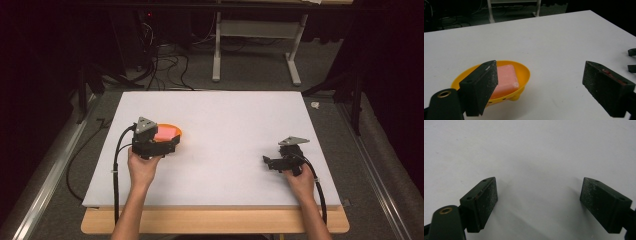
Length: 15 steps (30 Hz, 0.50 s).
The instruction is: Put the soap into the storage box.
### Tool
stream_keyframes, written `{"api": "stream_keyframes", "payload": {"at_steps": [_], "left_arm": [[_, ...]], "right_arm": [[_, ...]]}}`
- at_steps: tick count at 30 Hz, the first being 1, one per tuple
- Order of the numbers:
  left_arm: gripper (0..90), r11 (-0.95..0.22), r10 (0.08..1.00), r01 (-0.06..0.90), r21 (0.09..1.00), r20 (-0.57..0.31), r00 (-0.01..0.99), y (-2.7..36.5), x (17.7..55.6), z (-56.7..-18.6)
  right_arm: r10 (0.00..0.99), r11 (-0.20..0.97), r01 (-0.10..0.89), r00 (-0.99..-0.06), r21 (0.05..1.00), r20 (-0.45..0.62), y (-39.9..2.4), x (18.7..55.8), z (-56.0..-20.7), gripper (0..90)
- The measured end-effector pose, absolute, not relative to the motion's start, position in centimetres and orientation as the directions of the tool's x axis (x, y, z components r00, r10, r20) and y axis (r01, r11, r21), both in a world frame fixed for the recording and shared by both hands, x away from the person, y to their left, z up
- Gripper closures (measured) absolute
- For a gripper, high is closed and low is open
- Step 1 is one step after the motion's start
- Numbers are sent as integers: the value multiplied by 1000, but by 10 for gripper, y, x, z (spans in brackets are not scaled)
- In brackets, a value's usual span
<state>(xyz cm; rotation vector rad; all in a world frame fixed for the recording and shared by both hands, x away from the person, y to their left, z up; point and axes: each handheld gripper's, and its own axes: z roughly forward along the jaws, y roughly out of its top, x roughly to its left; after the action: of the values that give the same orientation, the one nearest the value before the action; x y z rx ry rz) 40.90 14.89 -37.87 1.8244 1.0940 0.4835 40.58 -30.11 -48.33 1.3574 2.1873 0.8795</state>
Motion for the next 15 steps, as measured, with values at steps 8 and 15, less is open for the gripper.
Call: {"api": "stream_keyframes", "payload": {"at_steps": [8, 15], "left_arm": [[145, -195, 810, 474, 859, -131, 571, 140, 398, -383], [149, -227, 781, 472, 852, -130, 611, 131, 392, -389]], "right_arm": [[899, 324, 637, -437, 700, -19, -301, 406, -483, 152], [900, 321, 636, -435, 701, -18, -301, 406, -483, 152]]}}
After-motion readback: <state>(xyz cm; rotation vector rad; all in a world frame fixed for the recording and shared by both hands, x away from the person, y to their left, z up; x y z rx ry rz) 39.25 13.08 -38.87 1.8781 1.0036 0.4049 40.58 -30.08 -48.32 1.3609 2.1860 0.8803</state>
